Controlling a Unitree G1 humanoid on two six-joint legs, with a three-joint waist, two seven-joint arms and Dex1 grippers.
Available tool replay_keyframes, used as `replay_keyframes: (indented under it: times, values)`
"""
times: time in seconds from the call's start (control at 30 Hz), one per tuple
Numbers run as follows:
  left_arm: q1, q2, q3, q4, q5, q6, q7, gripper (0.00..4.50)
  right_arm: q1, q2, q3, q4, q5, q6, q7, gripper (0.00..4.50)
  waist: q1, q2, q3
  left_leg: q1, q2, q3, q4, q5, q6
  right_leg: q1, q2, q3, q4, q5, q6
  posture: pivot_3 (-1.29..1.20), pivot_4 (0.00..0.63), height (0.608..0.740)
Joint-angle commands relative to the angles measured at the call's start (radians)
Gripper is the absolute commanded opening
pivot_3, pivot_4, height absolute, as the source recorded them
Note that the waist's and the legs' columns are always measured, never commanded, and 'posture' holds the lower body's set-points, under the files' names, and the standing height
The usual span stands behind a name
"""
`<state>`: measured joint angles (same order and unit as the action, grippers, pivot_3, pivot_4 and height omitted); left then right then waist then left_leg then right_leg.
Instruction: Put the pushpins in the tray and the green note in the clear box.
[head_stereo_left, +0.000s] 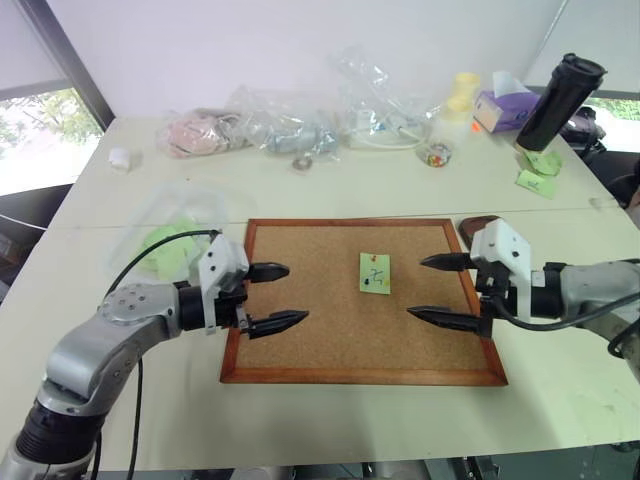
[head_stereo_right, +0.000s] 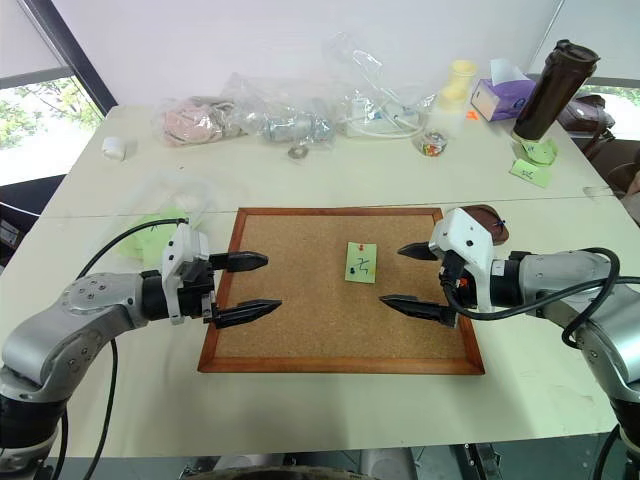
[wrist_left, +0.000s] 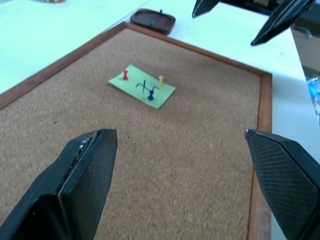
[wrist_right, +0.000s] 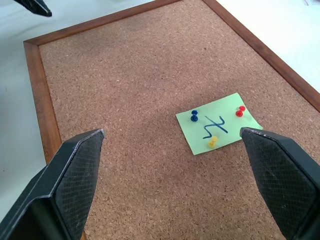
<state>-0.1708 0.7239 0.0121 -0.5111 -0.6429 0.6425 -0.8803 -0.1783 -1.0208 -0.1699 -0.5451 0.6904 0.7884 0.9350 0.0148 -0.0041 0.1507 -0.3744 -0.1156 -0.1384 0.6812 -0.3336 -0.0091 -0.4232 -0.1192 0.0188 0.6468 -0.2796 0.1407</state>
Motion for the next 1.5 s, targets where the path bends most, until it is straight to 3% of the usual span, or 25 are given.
replay_keyframes:
  times: [0.03, 0.37, 0.47, 0.67, 0.7, 0.73, 1.03, 1.27, 1.43, 1.5]
  values:
    - [-0.013, 0.001, 0.003, 0.002, 0.022, -0.039, -0.008, 4.46, -0.008, 0.004, -0.014, -0.015, 0.004, -0.012, 0.000, 4.50, 0.000, 0.000, 0.000, 0.000, 0.000, 0.000, 0.000, 0.000, 0.000, 0.000, 0.000, 0.000, 0.000, 0.000, 0.000, 0.00, 0.150, 0.740]
    - [-0.032, -0.014, -0.005, 0.019, 0.038, -0.052, -0.009, 4.46, -0.019, 0.006, -0.006, 0.000, -0.004, -0.017, -0.003, 4.50, 0.000, 0.000, 0.000, 0.000, 0.000, 0.000, 0.000, 0.000, 0.000, 0.000, 0.000, 0.000, 0.000, 0.000, 0.000, 0.00, 0.150, 0.740]
    - [-0.042, -0.026, -0.010, 0.018, 0.026, -0.037, -0.004, 3.72, -0.022, 0.006, -0.004, 0.001, -0.004, -0.018, -0.001, 4.50, 0.000, 0.000, 0.000, 0.000, 0.000, 0.000, 0.000, 0.000, 0.000, 0.000, 0.000, 0.000, 0.000, 0.000, 0.000, 0.00, 0.150, 0.740]
    - [-0.059, -0.072, -0.131, 0.063, 0.152, -0.130, -0.001, 0.68, -0.038, 0.016, 0.018, 0.016, -0.016, -0.027, -0.002, 4.50, 0.000, 0.000, 0.000, 0.000, 0.000, 0.000, 0.000, 0.000, 0.000, 0.000, 0.000, 0.000, 0.000, 0.000, 0.000, 0.00, 0.150, 0.740]
    - [-0.061, -0.089, -0.152, 0.082, 0.187, -0.162, 0.011, 0.23, -0.046, 0.022, 0.025, 0.022, -0.022, -0.032, -0.005, 4.50, 0.000, 0.000, 0.000, 0.000, 0.000, 0.000, 0.000, 0.000, 0.000, 0.000, 0.000, 0.000, 0.000, 0.000, 0.000, 0.00, 0.150, 0.740]
    - [-0.061, -0.101, -0.168, 0.100, 0.211, -0.181, 0.016, 0.10, -0.057, 0.029, 0.034, 0.031, -0.031, -0.040, -0.008, 4.50, 0.000, 0.000, 0.000, 0.000, 0.000, 0.000, 0.000, 0.000, 0.000, 0.000, 0.000, 0.000, 0.000, 0.000, 0.000, 0.00, 0.150, 0.740]
    - [0.008, -0.164, -0.266, 0.286, 0.388, -0.391, 0.016, 0.10, -0.196, 0.176, 0.148, 0.201, -0.156, -0.093, -0.101, 4.50, -0.002, 0.000, 0.000, 0.000, 0.000, 0.000, 0.000, 0.000, 0.000, -0.001, 0.000, -0.001, 0.000, 0.000, 0.000, 0.00, 0.150, 0.740]
    - [0.027, -0.187, -0.273, 0.393, 0.436, -0.460, 0.018, 0.10, -0.323, 0.323, 0.257, 0.379, -0.255, -0.096, -0.167, 4.50, -0.001, 0.001, -0.001, 0.001, 0.000, 0.000, 0.001, 0.000, 0.000, 0.000, 0.000, -0.001, 0.001, 0.000, 0.000, 0.00, 0.150, 0.740]
    - [0.038, -0.194, -0.272, 0.410, 0.448, -0.484, 0.027, 0.10, -0.360, 0.361, 0.307, 0.472, -0.326, -0.153, -0.144, 4.50, -0.001, 0.002, -0.001, 0.001, -0.001, 0.000, 0.001, 0.000, -0.001, 0.001, 0.000, -0.001, 0.001, 0.000, 0.000, 0.00, 0.150, 0.740]
    - [0.042, -0.196, -0.271, 0.408, 0.450, -0.486, 0.032, 0.00, -0.370, 0.372, 0.315, 0.508, -0.349, -0.168, -0.145, 3.94, -0.001, 0.002, -0.001, 0.001, -0.001, 0.000, 0.001, 0.000, -0.001, 0.001, 0.000, -0.001, 0.001, 0.000, 0.000, 0.00, 0.150, 0.740]
